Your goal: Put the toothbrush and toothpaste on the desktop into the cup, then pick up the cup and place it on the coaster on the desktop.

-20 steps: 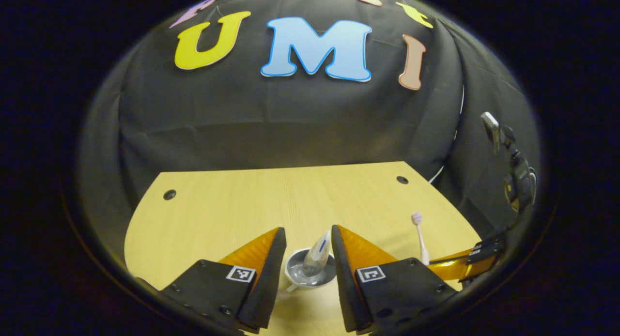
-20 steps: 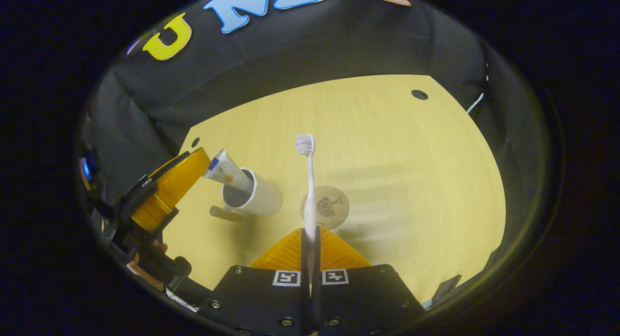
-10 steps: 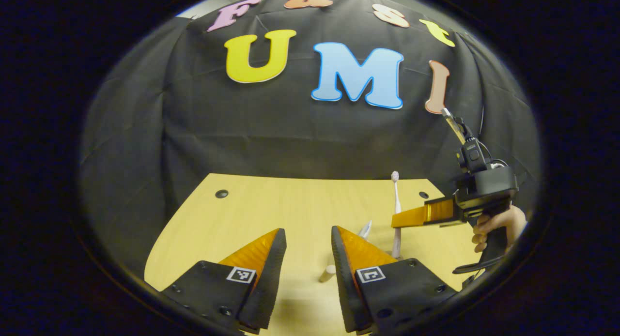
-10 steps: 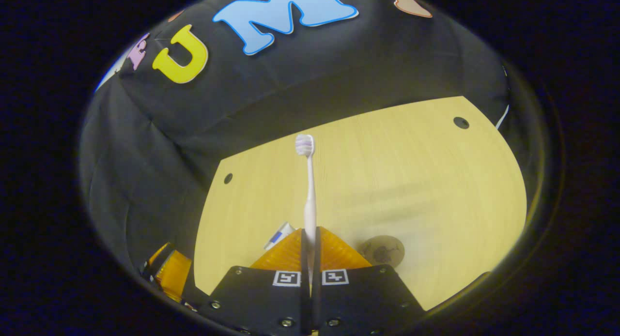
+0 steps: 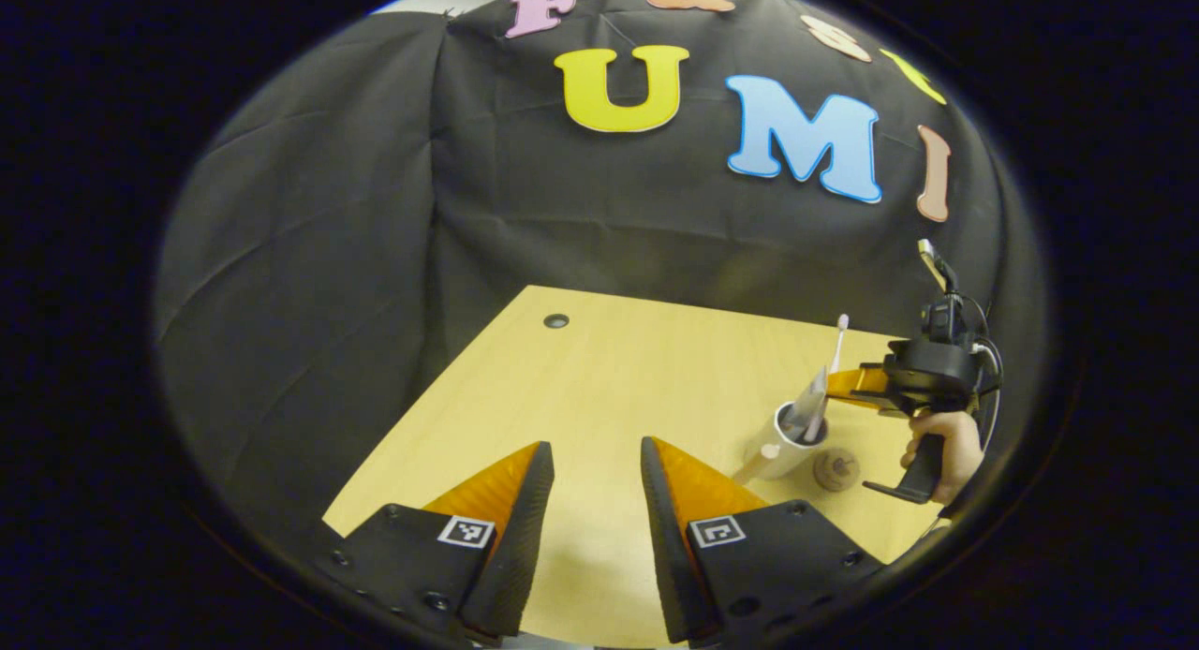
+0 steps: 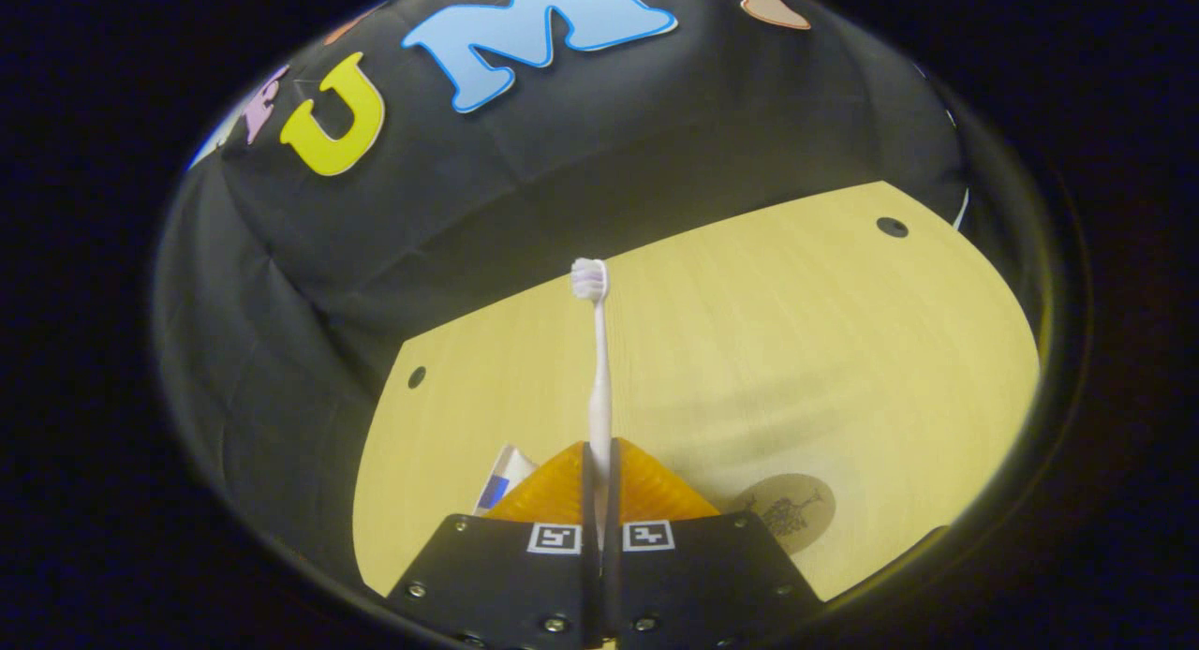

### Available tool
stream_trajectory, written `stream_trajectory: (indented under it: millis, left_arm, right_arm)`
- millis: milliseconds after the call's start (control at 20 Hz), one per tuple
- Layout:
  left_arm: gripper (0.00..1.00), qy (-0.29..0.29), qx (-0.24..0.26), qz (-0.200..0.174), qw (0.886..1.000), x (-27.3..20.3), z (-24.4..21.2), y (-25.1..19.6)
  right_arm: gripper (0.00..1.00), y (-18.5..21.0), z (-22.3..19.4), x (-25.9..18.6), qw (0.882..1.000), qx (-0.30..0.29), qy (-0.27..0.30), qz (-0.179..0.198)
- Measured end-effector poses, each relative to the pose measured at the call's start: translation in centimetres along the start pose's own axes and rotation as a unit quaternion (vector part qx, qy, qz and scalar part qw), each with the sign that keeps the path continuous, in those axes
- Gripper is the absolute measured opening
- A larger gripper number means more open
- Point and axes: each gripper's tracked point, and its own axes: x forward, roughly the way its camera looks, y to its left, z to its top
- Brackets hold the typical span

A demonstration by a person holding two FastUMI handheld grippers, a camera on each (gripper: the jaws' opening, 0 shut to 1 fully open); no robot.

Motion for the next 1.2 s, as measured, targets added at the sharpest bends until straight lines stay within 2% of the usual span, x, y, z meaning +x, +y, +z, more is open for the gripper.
stream_trajectory:
  millis: [150, 200, 250, 400, 450, 550, 600, 800, 850, 1000, 1200]
  left_arm:
    - [0.55, 0.009, 0.008, -0.013, 1.0, 0.4, -0.4, -0.6]
    - [0.67, 0.009, 0.012, -0.019, 1.0, 0.3, -0.3, -0.8]
    - [0.55, 0.01, 0.017, -0.026, 0.999, 0.2, -0.3, -1.0]
    - [0.55, 0.009, 0.032, -0.049, 0.998, -0.2, -0.5, -1.6]
    - [0.61, 0.009, 0.036, -0.057, 0.998, -0.5, -0.5, -1.6]
    - [0.61, 0.014, 0.046, -0.079, 0.996, -0.1, -0.8, -3.1]
    - [0.61, 0.017, 0.052, -0.092, 0.994, 0.3, -0.2, -3.9]
    - [0.57, 0.031, 0.073, -0.133, 0.988, 2.0, -1.0, -6.1]
    - [0.61, 0.034, 0.08, -0.143, 0.986, 1.9, -1.4, -6.7]
    - [0.61, 0.051, 0.106, -0.188, 0.975, 2.2, -2.3, -9.3]
    - [0.61, 0.089, 0.159, -0.259, 0.949, 3.3, -4.6, -12.2]
  right_arm:
    - [0.03, 0.4, -1.6, -1.1, 0.999, -0.039, -0.019, 0.012]
    - [0.04, 0.5, -1.8, -1.2, 0.998, -0.049, -0.023, 0.012]
    - [0.04, 0.6, -2.0, -1.4, 0.998, -0.057, -0.025, 0.013]
    - [0.04, 0.7, -2.8, -2.1, 0.996, -0.08, -0.023, 0.009]
    - [0.06, 0.6, -2.8, -2.4, 0.996, -0.086, -0.025, 0.008]
    - [0.13, 0.5, -4.1, -3.1, 0.995, -0.099, -0.013, 0.017]
    - [0.23, 0.4, -4.5, -3.8, 0.995, -0.1, -0.008, 0.021]
    - [0.25, -0.2, -4.7, -5.7, 0.995, -0.094, -0.01, 0.024]
    - [0.25, -0.4, -4.7, -6.0, 0.995, -0.094, -0.01, 0.022]
    - [0.25, -1.4, -4.7, -7.2, 0.996, -0.089, -0.013, 0.016]
    - [0.25, -4.6, -4.7, -9.1, 0.997, -0.07, -0.017, -0.008]
